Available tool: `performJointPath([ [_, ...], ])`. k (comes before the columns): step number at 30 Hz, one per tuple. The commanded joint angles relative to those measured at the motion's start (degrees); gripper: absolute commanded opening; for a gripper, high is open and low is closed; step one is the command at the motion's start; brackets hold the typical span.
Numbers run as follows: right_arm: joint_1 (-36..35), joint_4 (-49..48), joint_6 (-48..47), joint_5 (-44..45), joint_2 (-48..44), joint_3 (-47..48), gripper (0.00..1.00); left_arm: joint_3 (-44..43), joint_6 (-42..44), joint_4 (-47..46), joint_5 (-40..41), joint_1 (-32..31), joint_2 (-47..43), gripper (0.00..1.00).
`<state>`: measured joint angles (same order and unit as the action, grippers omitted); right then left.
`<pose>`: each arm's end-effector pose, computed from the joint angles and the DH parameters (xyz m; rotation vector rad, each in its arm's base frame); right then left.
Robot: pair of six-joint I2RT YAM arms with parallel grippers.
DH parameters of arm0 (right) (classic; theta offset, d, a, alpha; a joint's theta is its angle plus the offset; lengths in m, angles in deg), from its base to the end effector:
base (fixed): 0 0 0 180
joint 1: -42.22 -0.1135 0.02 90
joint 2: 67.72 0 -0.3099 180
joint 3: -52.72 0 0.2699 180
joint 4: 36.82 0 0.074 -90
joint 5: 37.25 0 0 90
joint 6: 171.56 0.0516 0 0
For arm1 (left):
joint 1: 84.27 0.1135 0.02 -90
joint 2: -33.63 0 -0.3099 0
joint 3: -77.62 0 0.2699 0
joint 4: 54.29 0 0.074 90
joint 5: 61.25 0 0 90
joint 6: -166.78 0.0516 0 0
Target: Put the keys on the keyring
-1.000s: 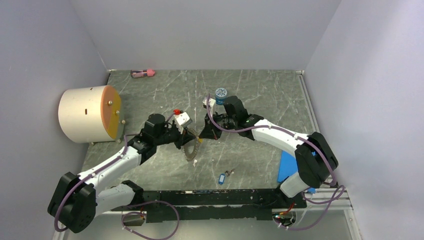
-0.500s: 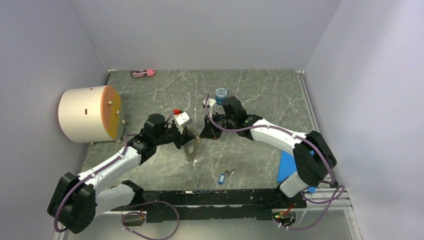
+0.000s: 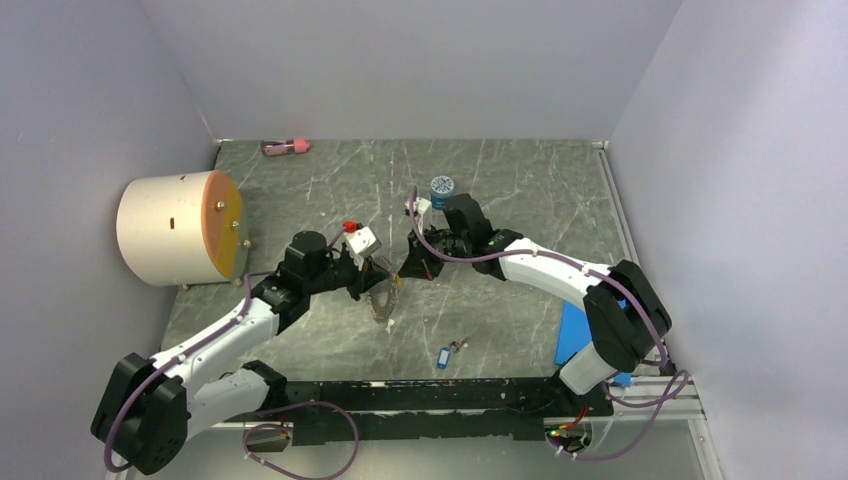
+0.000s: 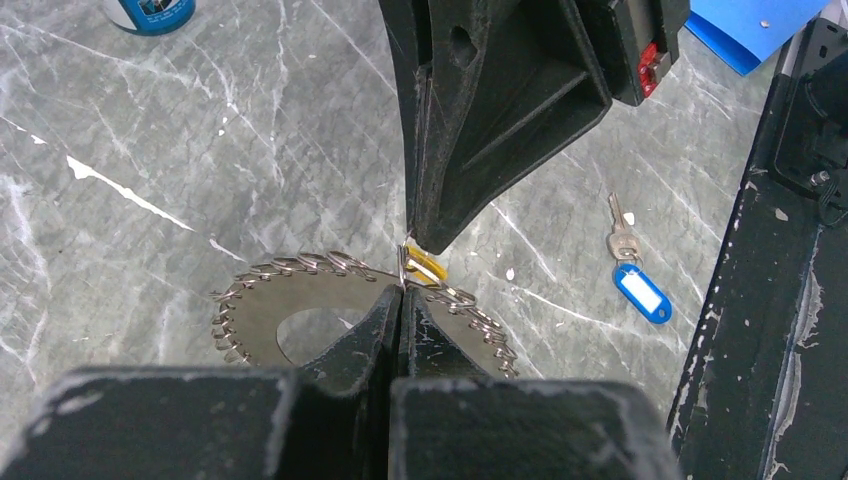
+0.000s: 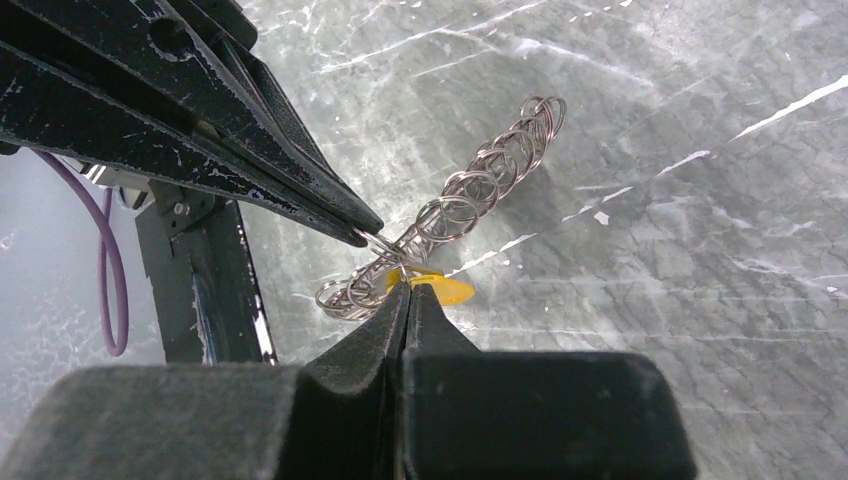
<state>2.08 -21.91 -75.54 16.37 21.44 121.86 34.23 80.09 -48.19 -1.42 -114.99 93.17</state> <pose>0.2584 0.2579 0.2648 -1.0245 2.0299 1.1355 0.1861 -0.1408 0.2606 0.9141 1.7732 -0.8263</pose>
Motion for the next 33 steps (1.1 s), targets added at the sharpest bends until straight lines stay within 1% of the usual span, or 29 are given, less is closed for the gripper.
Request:
performJointPath([
  [1, 0.06, -1.87, -0.29, 0.19, 0.24, 0.18, 0.0, 0.69, -1.49, -5.3, -1.58, -0.18, -2.68, 0.02],
  [2, 0.1, -1.89, -0.31, 0.02, -0.03, -0.05, 0.0, 0.82, -1.51, -5.44, -1.44, -0.16, -2.88, 0.03],
  [3, 0.13, -1.87, -0.31, -0.2, -0.42, -0.38, 0.03, 0.92, -1.54, -5.57, -1.39, -0.21, -3.09, 0.03],
  [7, 0.16, -5.73, -0.1, 2.46, -4.37, -3.14, 0.27, 1.16, -1.49, -5.54, -1.35, -0.2, -3.25, 0.03],
  [8, 0.17, -6.42, 0.02, 3.74, -5.68, -3.93, 0.37, 1.26, -1.56, -5.68, -1.36, -0.2, -3.38, 0.03],
  [9, 0.15, -7.02, 0.11, 5.1, -7.08, -4.66, 0.44, 1.35, -1.63, -5.73, -1.42, -0.14, -3.42, 0.02],
  [11, 0.26, -7.77, -0.1, 7.9, -9.86, -5.75, 0.55, 1.43, -1.72, -5.83, -1.44, -0.14, -3.59, 0.03],
  [13, 0.27, -8.47, -0.28, 10.84, -12.48, -6.87, 0.63, 1.47, -1.69, -5.96, -1.38, -0.17, -3.69, 0.03],
  [14, 0.33, -8.82, -0.5, 12.46, -13.74, -7.38, 0.74, 1.53, -1.65, -6.04, -1.42, -0.16, -3.72, 0.02],
  [15, 0.34, -9.17, -0.71, 13.99, -14.82, -7.89, 0.95, 1.61, -1.64, -6.25, -1.49, -0.17, -3.78, 0.03],
  [16, 0.37, -9.55, -0.93, 15.67, -16.19, -8.4, 0.99, 1.69, -1.72, -6.46, -1.46, -0.14, -3.78, 0.02],
  [18, 0.42, -10.27, -1.73, 17.85, -17.93, -9.21, 0.99, 1.88, -1.81, -6.97, -1.58, -0.16, -3.85, 0.02],
  [21, 0.51, -12.26, -0.34, 23.35, -19.67, -9.97, 0.99, 2.06, -1.86, -7.78, -2.38, -0.15, -3.87, 0.02],
  [23, 0.67, -13.68, -1.34, 23.48, -20.65, -10.68, 0.99, 2.31, -1.82, -8.58, -3.2, -0.14, -3.91, 0.03],
  [25, 0.61, -15.56, -3.56, 19.79, -22.0, -12.25, 0.99, 2.62, -1.57, -9.6, -4.35, -0.15, -3.8, 0.03],
  [28, 0.72, -20.95, -5.08, 12.58, -23.37, -15.13, 0.99, 3.26, -1.47, -11.75, -6.68, -0.22, -3.59, 0.03],
  [32, 0.88, -23.92, -5.49, 4.02, -21.81, -15.57, 0.99, 3.47, -1.29, -14.17, -10.17, -0.18, -2.9, 0.03],
  [33, 1.0, -24.51, -5.53, 1.98, -21.19, -15.48, 0.97, 3.5, -1.29, -14.81, -11.08, -0.17, -2.68, 0.03],
])
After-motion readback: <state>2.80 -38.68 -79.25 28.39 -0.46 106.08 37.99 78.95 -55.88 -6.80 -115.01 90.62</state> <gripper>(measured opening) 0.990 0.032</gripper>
